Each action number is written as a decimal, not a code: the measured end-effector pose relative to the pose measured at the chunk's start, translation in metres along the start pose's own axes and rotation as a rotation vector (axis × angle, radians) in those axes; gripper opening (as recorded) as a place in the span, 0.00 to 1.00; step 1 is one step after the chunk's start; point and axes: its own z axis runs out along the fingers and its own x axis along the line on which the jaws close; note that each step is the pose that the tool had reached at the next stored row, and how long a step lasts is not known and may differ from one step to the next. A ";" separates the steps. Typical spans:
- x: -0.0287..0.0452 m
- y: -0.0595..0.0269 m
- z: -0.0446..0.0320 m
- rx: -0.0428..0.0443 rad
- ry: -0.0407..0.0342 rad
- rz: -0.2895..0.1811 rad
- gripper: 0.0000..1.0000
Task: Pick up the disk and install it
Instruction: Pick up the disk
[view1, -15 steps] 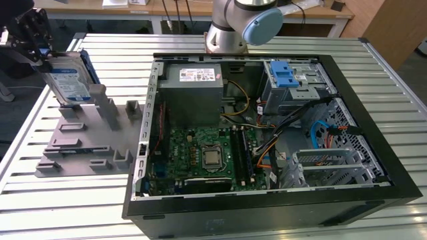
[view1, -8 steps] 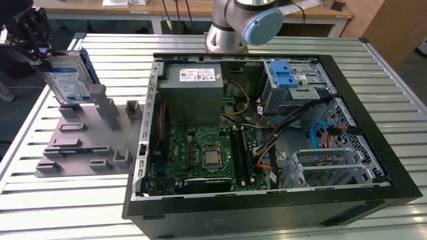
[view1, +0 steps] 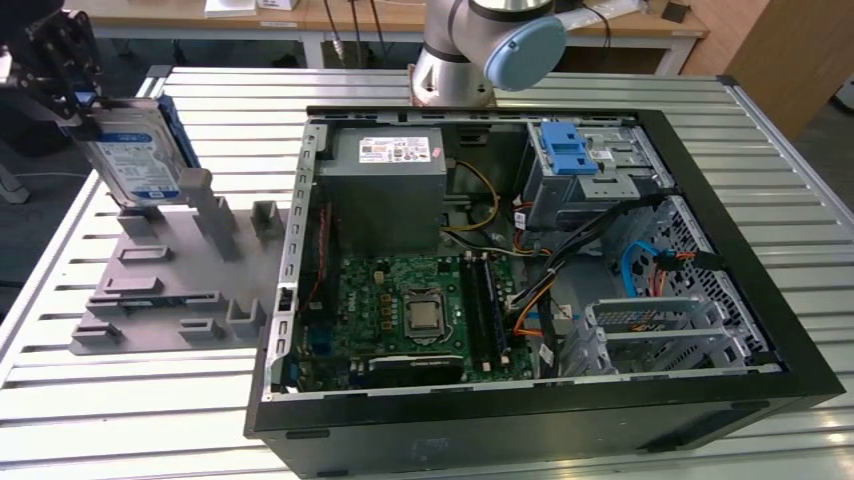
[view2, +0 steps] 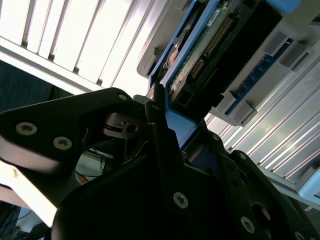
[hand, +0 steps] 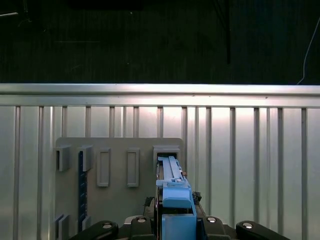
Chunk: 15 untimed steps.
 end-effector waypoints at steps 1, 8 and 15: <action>0.0000 0.0000 -0.0004 0.0001 0.0000 0.000 0.36; -0.0001 0.0000 -0.0038 0.0000 0.0001 0.000 0.36; -0.0002 0.0001 -0.0108 0.0000 0.0002 0.000 0.36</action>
